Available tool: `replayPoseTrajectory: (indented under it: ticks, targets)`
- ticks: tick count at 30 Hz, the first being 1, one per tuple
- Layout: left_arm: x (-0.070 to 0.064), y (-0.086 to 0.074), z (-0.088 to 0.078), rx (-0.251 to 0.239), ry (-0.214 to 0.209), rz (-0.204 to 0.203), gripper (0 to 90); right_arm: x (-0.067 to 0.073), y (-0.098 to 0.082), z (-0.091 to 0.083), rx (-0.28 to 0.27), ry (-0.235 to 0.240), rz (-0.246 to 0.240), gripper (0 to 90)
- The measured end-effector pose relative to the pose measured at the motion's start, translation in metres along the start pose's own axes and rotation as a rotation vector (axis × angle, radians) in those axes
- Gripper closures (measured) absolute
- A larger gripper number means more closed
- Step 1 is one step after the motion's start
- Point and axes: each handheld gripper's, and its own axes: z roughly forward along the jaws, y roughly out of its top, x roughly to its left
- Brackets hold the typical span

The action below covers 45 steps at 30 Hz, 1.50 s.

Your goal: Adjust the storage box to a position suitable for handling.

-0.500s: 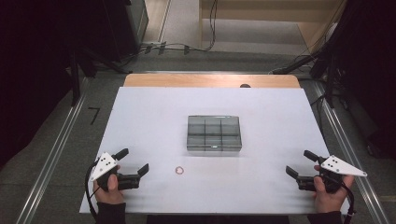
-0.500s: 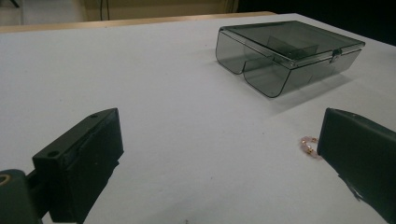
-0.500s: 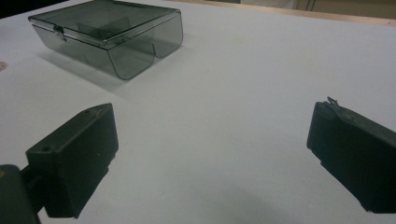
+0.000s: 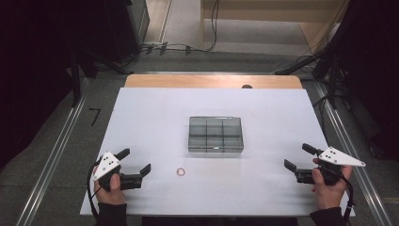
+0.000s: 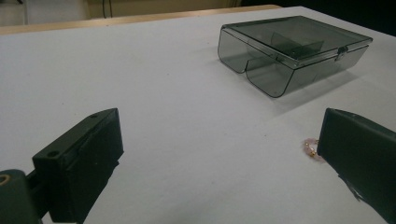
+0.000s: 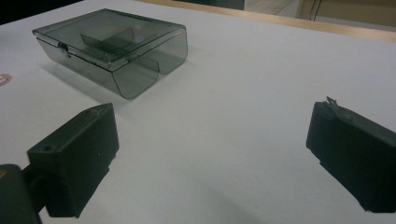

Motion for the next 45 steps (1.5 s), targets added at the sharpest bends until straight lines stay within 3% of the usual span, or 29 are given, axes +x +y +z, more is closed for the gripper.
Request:
replayPoseTrajectory:
  ticks: [9, 12, 15, 19, 23, 26, 28, 31, 34, 36, 38, 39, 42, 45]
  targets:
    - [-0.004, 0.013, 0.004, 0.007, -0.015, -0.003, 0.0, 0.005, 0.023, 0.022, -0.004, 0.040, -0.008, 4.2]
    - [-0.004, 0.019, 0.007, 0.011, -0.023, -0.007, 0.0, 0.009, 0.032, 0.032, -0.002, 0.053, -0.011, 9.6]
    - [-0.004, 0.025, 0.014, 0.020, -0.050, -0.021, 0.0, 0.015, 0.040, 0.046, 0.008, 0.085, -0.021, 19.4]
    - [-0.006, 0.031, 0.028, 0.039, -0.097, -0.020, 0.0, 0.020, 0.044, 0.062, 0.044, 0.088, -0.027, 28.8]
    - [-0.008, 0.036, 0.039, 0.032, -0.104, -0.028, 0.0, 0.020, 0.045, 0.074, 0.057, 0.106, -0.004, 39.7]
    - [-0.009, 0.039, 0.055, 0.025, -0.099, -0.058, 2.1, 0.021, 0.044, 0.091, 0.069, 0.116, 0.027, 60.1]
    - [-0.009, 0.039, 0.059, 0.026, -0.092, -0.069, 3.7, 0.021, 0.043, 0.095, 0.075, 0.117, 0.027, 64.7]
    - [-0.008, 0.038, 0.071, 0.034, -0.088, -0.110, 9.4, 0.024, 0.040, 0.109, 0.108, 0.105, 0.032, 77.0]
    - [-0.008, 0.038, 0.081, 0.056, -0.059, -0.132, 15.5, 0.027, 0.038, 0.115, 0.118, 0.116, 0.028, 81.2]
    - [-0.010, 0.038, 0.086, 0.066, -0.049, -0.137, 27.4, 0.031, 0.037, 0.120, 0.134, 0.126, 0.024, 86.8]
    - [-0.013, 0.038, 0.093, 0.076, -0.060, -0.135, 30.8, 0.032, 0.036, 0.122, 0.139, 0.134, 0.024, 87.4]
    - [-0.015, 0.038, 0.097, 0.088, -0.065, -0.132, 39.0, 0.036, 0.035, 0.127, 0.157, 0.132, 0.020, 87.8]
    - [-0.020, 0.038, 0.107, 0.116, -0.089, -0.137, 44.0, 0.039, 0.035, 0.131, 0.166, 0.125, 0.017, 87.8]
    - [-0.024, 0.038, 0.116, 0.152, -0.088, -0.143, 53.7, 0.045, 0.034, 0.138, 0.181, 0.109, 0.040, 87.9]
